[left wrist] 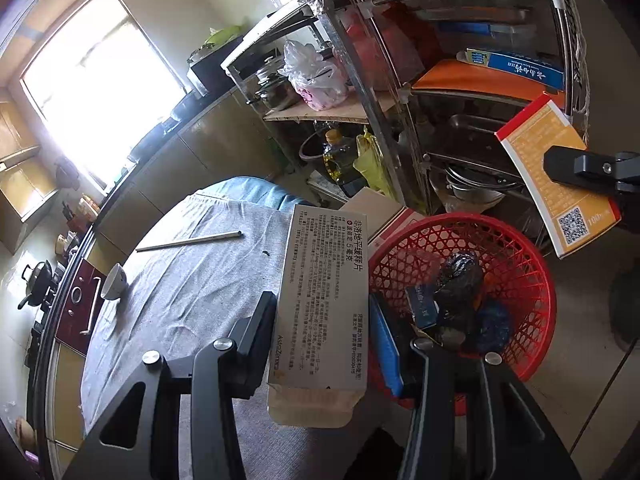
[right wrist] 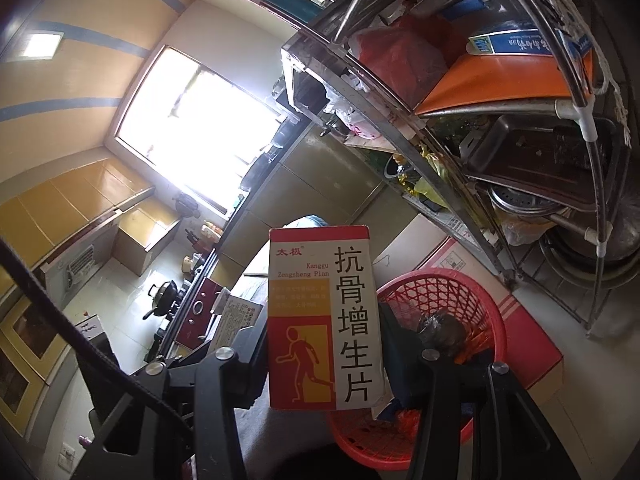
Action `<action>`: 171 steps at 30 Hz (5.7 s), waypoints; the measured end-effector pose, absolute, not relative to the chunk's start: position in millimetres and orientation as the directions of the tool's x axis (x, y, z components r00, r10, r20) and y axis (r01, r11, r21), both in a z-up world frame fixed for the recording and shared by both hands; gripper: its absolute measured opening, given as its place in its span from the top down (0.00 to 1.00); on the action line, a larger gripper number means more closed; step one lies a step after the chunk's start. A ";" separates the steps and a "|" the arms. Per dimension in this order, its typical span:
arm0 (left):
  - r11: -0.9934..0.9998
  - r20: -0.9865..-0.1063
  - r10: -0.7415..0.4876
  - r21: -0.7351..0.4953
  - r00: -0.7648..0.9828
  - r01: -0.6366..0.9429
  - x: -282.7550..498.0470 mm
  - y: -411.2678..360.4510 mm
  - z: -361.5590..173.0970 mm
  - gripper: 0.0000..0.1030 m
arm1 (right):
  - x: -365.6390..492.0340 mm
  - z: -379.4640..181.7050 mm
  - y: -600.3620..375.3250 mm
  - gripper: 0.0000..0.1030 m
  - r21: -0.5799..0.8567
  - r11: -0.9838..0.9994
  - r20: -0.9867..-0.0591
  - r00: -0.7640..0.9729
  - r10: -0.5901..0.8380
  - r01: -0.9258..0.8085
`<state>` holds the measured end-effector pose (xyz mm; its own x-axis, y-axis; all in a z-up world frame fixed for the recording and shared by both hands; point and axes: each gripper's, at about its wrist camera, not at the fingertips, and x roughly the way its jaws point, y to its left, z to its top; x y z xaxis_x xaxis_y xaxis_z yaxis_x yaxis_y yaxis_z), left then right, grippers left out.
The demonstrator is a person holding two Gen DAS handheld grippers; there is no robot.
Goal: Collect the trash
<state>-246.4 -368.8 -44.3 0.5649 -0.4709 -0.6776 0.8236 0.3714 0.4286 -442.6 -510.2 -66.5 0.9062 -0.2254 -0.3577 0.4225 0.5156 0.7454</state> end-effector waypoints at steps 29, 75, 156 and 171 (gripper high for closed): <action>0.316 -0.806 -0.530 0.103 0.266 0.943 -216.4 -385.1 -51.8 0.41 | -422.5 -119.2 -542.6 0.41 0.777 0.377 -0.469 0.863 -0.187 0.504; 0.874 -0.557 -0.299 0.167 0.775 0.457 -114.9 -62.8 27.8 0.15 | -237.1 -0.9 -285.9 0.41 0.362 0.902 -0.526 0.850 -0.011 0.235; 0.966 -0.553 -0.147 0.098 0.820 0.240 -88.0 43.4 10.5 0.08 | -201.7 8.4 -163.1 0.40 0.166 0.975 -0.580 0.814 -0.023 0.145; 0.965 -0.562 -0.149 0.098 0.814 0.244 -87.1 43.7 7.3 0.08 | -199.2 5.6 -163.4 0.40 0.162 0.976 -0.587 0.809 -0.025 0.147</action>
